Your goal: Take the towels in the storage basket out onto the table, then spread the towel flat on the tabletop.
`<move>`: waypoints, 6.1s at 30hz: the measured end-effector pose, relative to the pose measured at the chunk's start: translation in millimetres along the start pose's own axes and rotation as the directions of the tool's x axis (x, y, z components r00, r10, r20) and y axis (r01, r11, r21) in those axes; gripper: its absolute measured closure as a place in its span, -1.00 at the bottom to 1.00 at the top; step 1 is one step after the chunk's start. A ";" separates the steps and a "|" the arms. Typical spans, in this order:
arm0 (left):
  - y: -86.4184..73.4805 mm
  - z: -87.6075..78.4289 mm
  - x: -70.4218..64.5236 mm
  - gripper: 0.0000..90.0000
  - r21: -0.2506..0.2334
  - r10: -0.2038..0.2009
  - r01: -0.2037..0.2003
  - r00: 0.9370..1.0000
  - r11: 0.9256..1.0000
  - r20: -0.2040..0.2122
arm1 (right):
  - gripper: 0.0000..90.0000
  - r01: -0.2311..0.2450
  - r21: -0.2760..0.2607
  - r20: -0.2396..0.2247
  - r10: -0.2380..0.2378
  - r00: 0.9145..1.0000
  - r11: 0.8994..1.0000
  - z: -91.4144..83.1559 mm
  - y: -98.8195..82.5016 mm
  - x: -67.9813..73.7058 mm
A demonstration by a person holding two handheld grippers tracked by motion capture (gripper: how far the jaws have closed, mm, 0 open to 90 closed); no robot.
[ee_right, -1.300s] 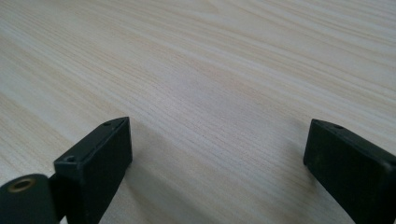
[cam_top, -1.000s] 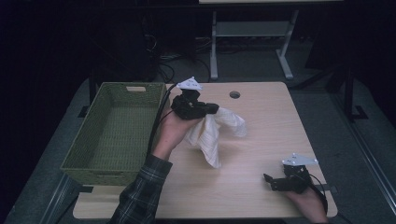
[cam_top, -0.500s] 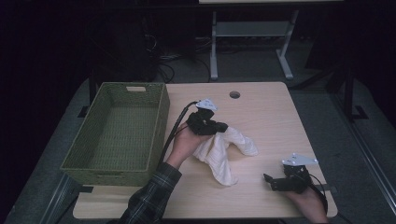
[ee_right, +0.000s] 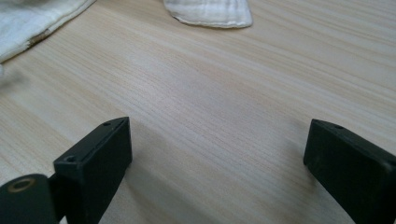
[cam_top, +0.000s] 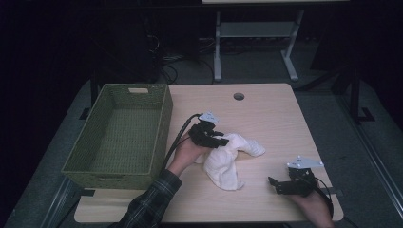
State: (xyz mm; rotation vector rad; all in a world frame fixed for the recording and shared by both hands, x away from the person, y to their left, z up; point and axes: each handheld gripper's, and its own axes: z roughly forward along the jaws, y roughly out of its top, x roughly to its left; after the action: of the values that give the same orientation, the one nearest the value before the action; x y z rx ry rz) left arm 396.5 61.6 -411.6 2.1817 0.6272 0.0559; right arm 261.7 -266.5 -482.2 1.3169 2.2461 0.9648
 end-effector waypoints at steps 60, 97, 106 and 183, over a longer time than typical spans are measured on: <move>-17.5 -49.8 -13.9 -0.26 -0.037 0.007 -0.010 0.996 0.999 -0.085 | 0.99 0.153 -0.024 -0.157 -0.155 0.975 0.988 10.8 47.1 49.4; -34.4 -57.4 -40.9 0.95 -0.035 0.057 -0.061 0.994 0.998 -0.090 | 0.99 0.052 -0.077 -0.040 -0.055 0.998 0.996 -25.9 36.6 -12.3; -6.5 -95.5 -41.9 0.95 -0.137 0.050 -0.053 0.998 0.989 -0.028 | 0.99 0.067 -0.167 0.008 -0.067 0.998 0.984 -57.5 47.0 -17.6; -72.3 -62.6 -58.5 -0.07 -0.059 0.041 -0.045 0.996 0.997 -0.080 | 0.95 0.198 -0.193 -0.424 -0.264 0.867 0.961 -18.5 132.9 80.5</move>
State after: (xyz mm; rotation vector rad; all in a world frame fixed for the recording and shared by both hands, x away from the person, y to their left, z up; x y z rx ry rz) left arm 299.6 117.8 -415.2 2.1427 0.6153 0.1827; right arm 292.4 -159.7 -372.1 0.7918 2.5297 1.4197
